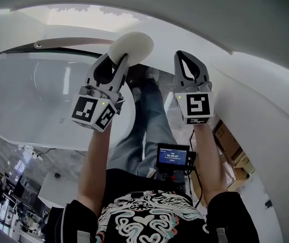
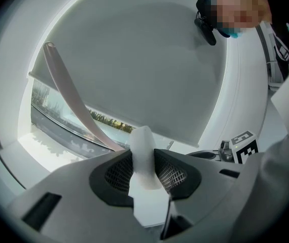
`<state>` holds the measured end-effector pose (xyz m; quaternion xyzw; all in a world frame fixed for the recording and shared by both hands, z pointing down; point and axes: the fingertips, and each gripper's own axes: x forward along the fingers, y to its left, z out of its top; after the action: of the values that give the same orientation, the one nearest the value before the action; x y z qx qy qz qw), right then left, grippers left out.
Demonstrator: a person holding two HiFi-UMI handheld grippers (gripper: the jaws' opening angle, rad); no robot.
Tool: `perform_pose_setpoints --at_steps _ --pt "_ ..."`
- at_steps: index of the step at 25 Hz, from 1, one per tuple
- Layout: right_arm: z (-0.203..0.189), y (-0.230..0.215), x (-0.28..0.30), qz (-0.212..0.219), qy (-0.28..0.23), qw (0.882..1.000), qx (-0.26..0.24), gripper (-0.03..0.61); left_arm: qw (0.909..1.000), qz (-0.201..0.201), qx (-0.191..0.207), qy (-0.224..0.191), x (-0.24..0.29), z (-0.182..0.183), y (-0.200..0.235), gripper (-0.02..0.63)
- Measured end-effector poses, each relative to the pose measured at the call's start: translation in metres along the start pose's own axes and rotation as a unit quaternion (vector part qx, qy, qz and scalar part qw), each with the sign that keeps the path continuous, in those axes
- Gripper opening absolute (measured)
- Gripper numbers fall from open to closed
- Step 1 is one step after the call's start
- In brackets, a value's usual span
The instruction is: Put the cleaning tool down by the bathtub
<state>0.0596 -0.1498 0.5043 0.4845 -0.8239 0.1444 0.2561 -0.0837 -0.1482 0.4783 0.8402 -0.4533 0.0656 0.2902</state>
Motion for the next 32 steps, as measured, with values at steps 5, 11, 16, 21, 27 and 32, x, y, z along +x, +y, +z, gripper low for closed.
perform_pose_setpoints --at_steps 5,11,16,21,27,32 --pt "-0.017 -0.002 0.016 0.006 0.006 1.0 0.0 0.029 0.9999 0.0 -0.003 0.013 0.016 -0.019 0.011 0.129" --pt "-0.035 -0.003 0.033 0.017 0.015 1.0 -0.008 0.028 0.9996 0.004 0.006 0.026 0.029 -0.033 0.021 0.129" --pt "-0.052 0.0 0.044 0.023 0.02 1.0 -0.006 0.029 0.9995 0.003 -0.004 0.03 0.038 -0.046 0.03 0.129" --pt "-0.076 0.002 0.057 0.031 0.024 0.999 -0.002 0.029 0.999 0.005 -0.025 0.036 0.052 -0.066 0.038 0.129" --pt "-0.095 0.01 0.071 0.041 0.03 0.999 0.002 0.029 0.9974 0.019 -0.048 0.051 0.059 -0.096 0.051 0.129" --pt "-0.111 0.007 0.079 0.039 0.038 0.998 0.007 0.029 0.996 0.017 -0.057 0.066 0.066 -0.116 0.054 0.129"
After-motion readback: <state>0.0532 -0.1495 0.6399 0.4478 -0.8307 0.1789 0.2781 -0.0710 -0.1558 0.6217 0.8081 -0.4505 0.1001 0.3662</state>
